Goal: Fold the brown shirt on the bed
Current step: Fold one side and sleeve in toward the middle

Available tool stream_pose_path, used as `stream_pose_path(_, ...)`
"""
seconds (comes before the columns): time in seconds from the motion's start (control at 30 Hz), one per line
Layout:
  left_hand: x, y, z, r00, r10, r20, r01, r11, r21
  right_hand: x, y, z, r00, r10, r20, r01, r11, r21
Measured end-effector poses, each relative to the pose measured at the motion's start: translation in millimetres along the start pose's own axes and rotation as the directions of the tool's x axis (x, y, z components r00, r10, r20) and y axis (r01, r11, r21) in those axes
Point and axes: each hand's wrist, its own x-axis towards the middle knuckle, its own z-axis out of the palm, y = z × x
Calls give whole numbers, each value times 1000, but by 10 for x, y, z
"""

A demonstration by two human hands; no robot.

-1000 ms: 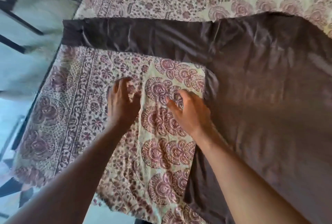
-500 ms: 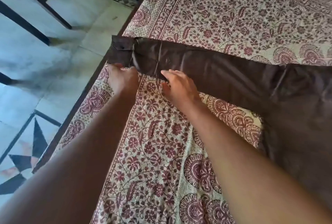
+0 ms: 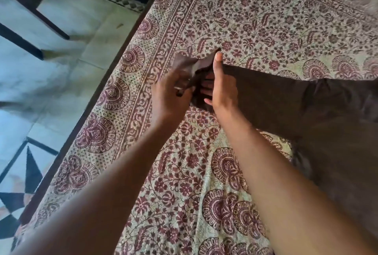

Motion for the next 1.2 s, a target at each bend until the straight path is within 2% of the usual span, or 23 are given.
stream_pose_path(0.07,-154,15,187,991,83,106,-88,995,50,37,51,-190,997,42,-72,-33,992,124)
stream_pose_path(0.1,-215,24,276,986,106,129,-116,991,70,64,114,-284,994,20,-104,-4,988,155)
stream_pose_path(0.17,-337,53,438,979,153,135,-173,973,155,97,211,-498,987,-22,-157,55,977,205)
stream_pose_path(0.23,-418,101,584,975,172,140,-210,922,326,120,287,-777,984,-7,-176,62,948,311)
stream_pose_path(0.33,-379,144,695,984,133,118,-173,871,459,46,393,-1343,991,13,-132,46,900,434)
stream_pose_path(0.43,-298,158,810,991,60,119,-114,848,517,-34,541,-2075,989,-68,-133,116,910,398)
stream_pose_path(0.53,-361,319,1103,982,8,191,-101,870,483,-84,664,-2909,977,-116,-181,176,916,360)
stream_pose_path(0.7,-856,884,2010,913,163,374,-318,859,402,-1,1025,-4453,920,-115,-374,184,971,152)
stream_pose_path(0.77,-1135,1182,2466,869,198,454,-394,832,391,6,1259,-5055,881,-124,-457,158,987,37)
stream_pose_path(0.97,-1826,1902,3665,777,144,612,-448,809,379,-6,2012,-6403,815,-26,-579,-70,987,-142)
stream_pose_path(1.03,-1968,2057,4006,738,181,650,-505,788,353,14,2145,-6759,802,-35,-596,-96,978,-187)
stream_pose_path(1.13,-2098,2214,4396,716,215,665,-555,753,354,114,2231,-7179,771,-97,-629,-98,958,-268)
stream_pose_path(1.2,-2176,2265,4615,697,217,684,-579,732,358,212,2275,-7408,736,-98,-669,-97,964,-247)
